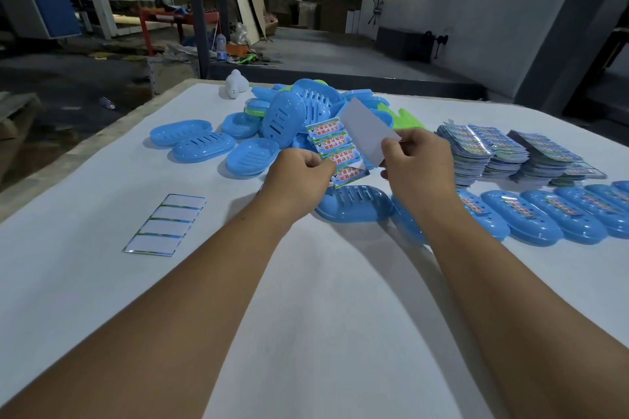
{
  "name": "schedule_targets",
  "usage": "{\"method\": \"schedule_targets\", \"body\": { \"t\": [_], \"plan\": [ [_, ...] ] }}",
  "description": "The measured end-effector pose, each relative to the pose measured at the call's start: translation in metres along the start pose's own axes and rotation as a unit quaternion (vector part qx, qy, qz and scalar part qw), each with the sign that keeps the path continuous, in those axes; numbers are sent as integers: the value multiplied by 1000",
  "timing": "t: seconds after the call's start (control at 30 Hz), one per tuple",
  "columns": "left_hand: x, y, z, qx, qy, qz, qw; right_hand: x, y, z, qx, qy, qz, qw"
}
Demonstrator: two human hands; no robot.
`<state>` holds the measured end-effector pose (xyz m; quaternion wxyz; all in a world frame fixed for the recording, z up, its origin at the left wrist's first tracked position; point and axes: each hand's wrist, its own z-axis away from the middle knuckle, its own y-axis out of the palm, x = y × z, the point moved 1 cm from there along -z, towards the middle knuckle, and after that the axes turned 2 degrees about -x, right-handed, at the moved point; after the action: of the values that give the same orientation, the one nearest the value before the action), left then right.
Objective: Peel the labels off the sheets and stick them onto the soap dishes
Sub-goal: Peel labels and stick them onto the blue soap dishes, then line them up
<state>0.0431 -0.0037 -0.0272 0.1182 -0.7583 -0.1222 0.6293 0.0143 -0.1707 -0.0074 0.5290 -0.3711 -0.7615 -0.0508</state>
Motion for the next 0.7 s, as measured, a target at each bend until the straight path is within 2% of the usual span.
{"method": "schedule_targets", "body": {
  "t": [0.13, 0.23, 0.37, 0.53, 0.7],
  "plan": [
    [-1, 0, -1, -13, 6, 4, 1000, 2, -7, 0, -26, -41, 74, 996],
    [-3, 1, -1, -4, 3, 27, 1000, 2, -7, 0, 26, -57, 128, 990],
    [-3, 3, 1, 16, 15, 21, 1000, 5, -1, 6, 86, -68, 133, 985],
    [-1, 3, 1, 10, 14, 30, 999, 3, -5, -4, 30, -57, 184, 981],
    [1, 1, 0, 6, 9, 5, 1000, -7, -22, -17, -12, -14, 300, 954]
  ]
}}
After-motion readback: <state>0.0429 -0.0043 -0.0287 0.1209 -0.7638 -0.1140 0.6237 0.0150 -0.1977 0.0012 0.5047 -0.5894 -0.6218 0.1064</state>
